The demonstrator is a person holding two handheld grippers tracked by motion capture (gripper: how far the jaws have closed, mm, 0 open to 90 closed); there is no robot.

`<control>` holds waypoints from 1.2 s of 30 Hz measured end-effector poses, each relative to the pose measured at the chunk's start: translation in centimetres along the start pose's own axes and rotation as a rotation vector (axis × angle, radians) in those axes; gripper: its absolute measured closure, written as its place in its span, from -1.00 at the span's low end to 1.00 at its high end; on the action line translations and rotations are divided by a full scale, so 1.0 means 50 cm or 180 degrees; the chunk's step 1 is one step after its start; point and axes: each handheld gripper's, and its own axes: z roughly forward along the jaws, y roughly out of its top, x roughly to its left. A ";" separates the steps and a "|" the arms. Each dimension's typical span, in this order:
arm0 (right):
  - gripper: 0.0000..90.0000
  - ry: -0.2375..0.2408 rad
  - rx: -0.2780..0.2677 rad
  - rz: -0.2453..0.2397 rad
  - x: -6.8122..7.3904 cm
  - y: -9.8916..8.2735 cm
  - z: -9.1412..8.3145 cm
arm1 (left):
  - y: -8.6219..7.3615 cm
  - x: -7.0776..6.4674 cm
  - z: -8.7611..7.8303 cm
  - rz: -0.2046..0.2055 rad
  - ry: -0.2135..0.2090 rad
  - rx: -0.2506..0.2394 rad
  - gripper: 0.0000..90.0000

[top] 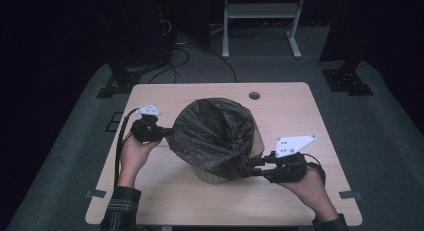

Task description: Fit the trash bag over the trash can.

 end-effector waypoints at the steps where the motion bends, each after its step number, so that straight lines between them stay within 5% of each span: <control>1: 0.49 0.0013 -0.0091 -0.0033 0.006 0.014 -0.011 | 0.000 -0.001 -0.002 -0.0010 -0.0002 -0.0019 1.00; 5: 0.50 0.0106 -0.0485 -0.0103 0.037 0.087 -0.028 | -0.001 0.000 -0.008 0.0006 0.0008 -0.0036 1.00; 14: 0.57 0.0058 -0.0198 0.0080 0.010 0.143 0.058 | -0.002 -0.001 -0.013 0.0010 0.0004 -0.0051 1.00; 17: 0.99 0.0075 -0.0119 0.0081 0.006 0.139 0.073 | -0.003 0.000 -0.014 0.0004 0.0006 -0.0051 1.00; 23: 1.00 0.0336 -0.0226 -0.0087 0.043 0.129 0.072 | -0.004 -0.004 -0.018 0.0020 0.0001 -0.0074 1.00; 27: 1.00 0.0529 -0.0136 -0.0255 0.084 0.105 0.096 | -0.007 -0.010 -0.014 0.0035 -0.0009 -0.0078 1.00; 31: 1.00 0.0617 0.0173 -0.0302 0.101 0.061 0.154 | -0.016 0.000 0.004 -0.0018 0.0056 0.0016 1.00; 34: 1.00 0.0536 0.0409 -0.0298 0.100 0.021 0.194 | -0.027 0.011 0.021 -0.0072 0.0091 0.0077 1.00; 36: 1.00 0.0557 0.0446 -0.0244 0.094 -0.001 0.204 | -0.032 0.015 0.028 -0.0084 0.0105 0.0097 1.00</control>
